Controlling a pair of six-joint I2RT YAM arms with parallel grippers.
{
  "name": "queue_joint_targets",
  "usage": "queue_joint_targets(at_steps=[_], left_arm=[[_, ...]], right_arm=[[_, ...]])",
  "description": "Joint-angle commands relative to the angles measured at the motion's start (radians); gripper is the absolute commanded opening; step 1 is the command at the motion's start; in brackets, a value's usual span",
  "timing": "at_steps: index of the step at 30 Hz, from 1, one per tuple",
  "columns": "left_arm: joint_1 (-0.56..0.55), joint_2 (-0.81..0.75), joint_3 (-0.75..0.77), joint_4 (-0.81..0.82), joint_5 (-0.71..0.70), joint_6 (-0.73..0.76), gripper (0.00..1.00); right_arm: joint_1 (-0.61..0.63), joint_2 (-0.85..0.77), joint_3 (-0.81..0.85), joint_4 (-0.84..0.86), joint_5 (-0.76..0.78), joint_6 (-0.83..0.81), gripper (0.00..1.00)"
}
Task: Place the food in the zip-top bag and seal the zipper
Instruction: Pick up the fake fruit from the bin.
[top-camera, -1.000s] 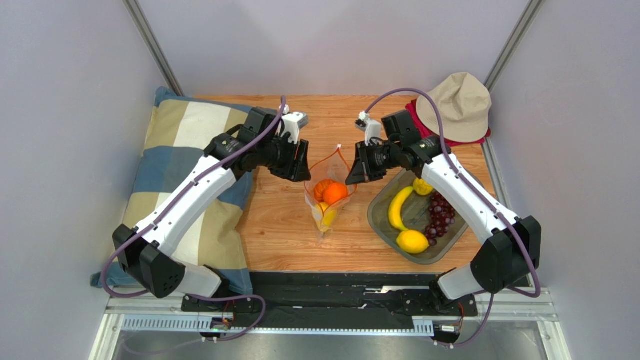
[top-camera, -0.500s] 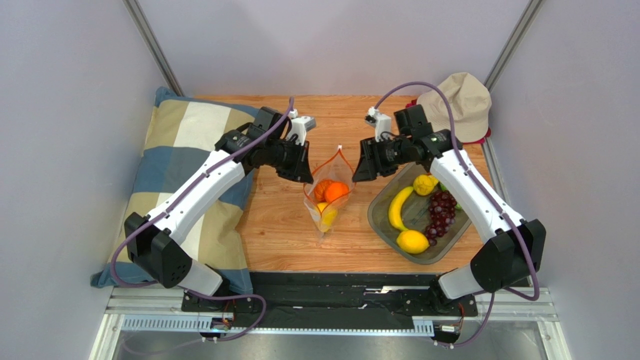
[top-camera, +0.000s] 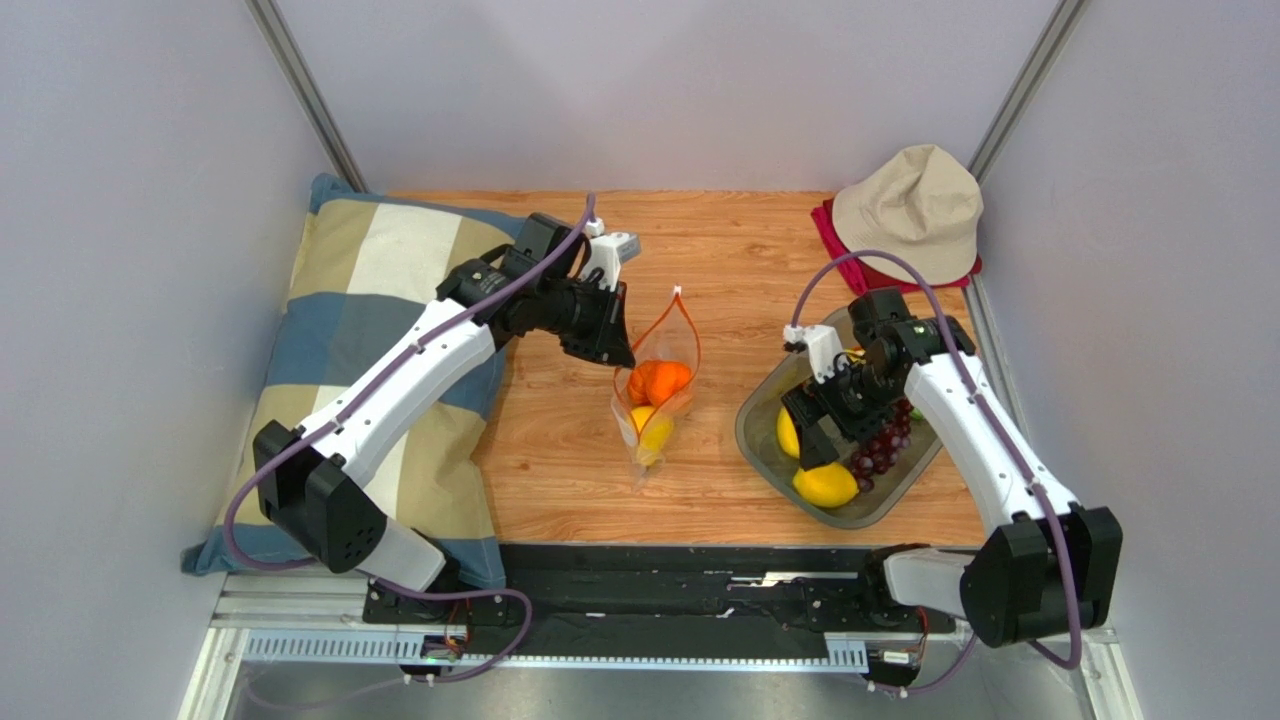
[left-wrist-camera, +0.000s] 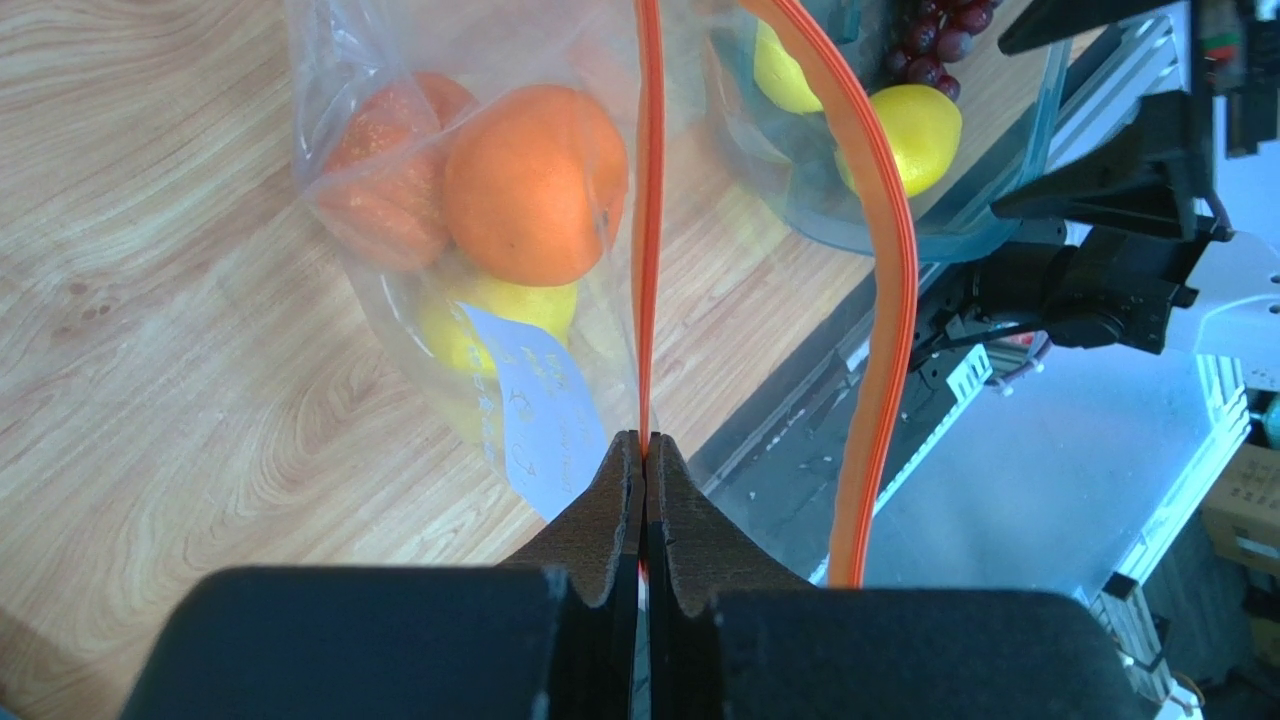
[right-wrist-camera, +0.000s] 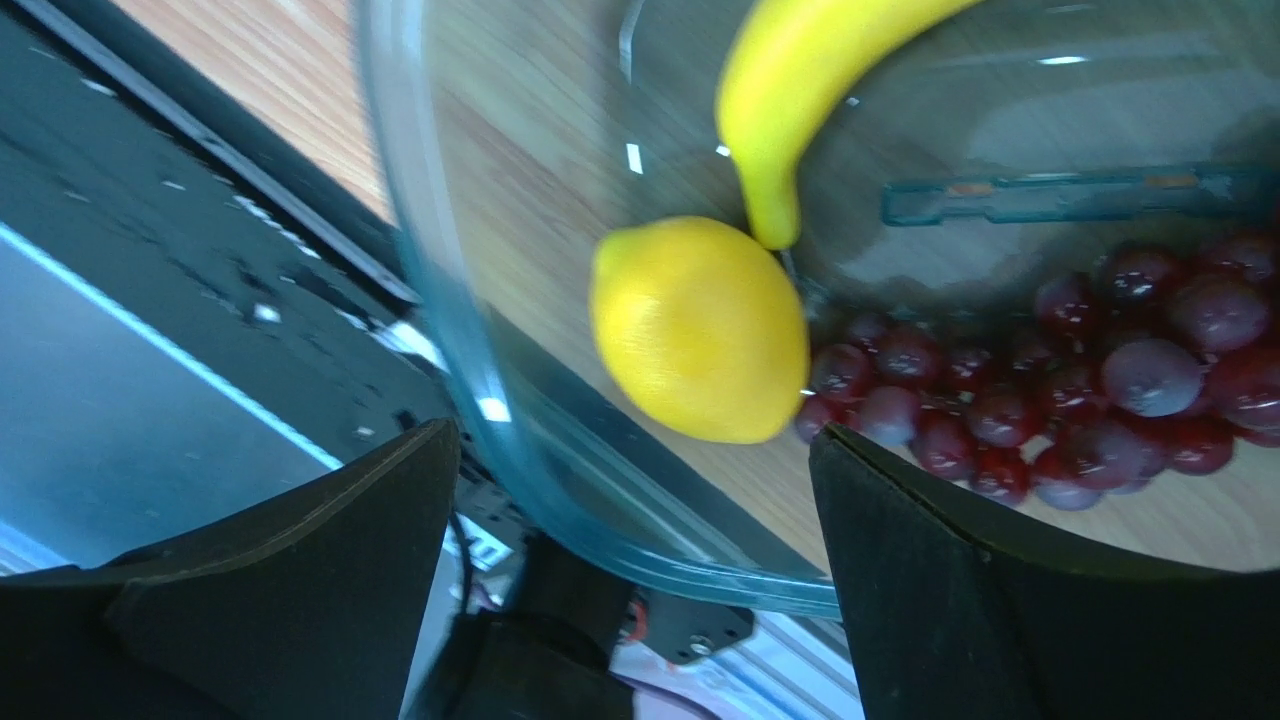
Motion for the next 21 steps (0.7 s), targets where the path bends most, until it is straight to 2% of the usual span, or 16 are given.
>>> queue_joint_targets(at_steps=[1,5,10,13,18,21], left_arm=[[-0.009,0.015,0.049,0.023,0.021,-0.014,0.0],[-0.009,0.017,0.047,0.019,0.008,0.0,0.0],[-0.009,0.011,0.027,0.01,-0.014,0.005,0.0],[-0.009,0.009,0.021,0.013,-0.014,0.003,0.0],[-0.009,0.02,0.024,0.016,-0.019,0.005,0.0],[-0.009,0.023,0.027,0.013,-0.017,0.006,0.0]], right_arm=[[0.003,0.078,-0.038,0.045,0.146,-0.151,0.91],[0.006,0.108,-0.091,0.099,0.144,-0.205,0.91],[0.015,0.155,-0.099,0.087,0.094,-0.219,0.91],[0.054,0.174,-0.15,0.137,0.112,-0.24,0.91],[0.058,0.265,-0.185,0.205,0.134,-0.24,0.85],[0.058,0.249,-0.156,0.214,0.135,-0.234,0.8]])
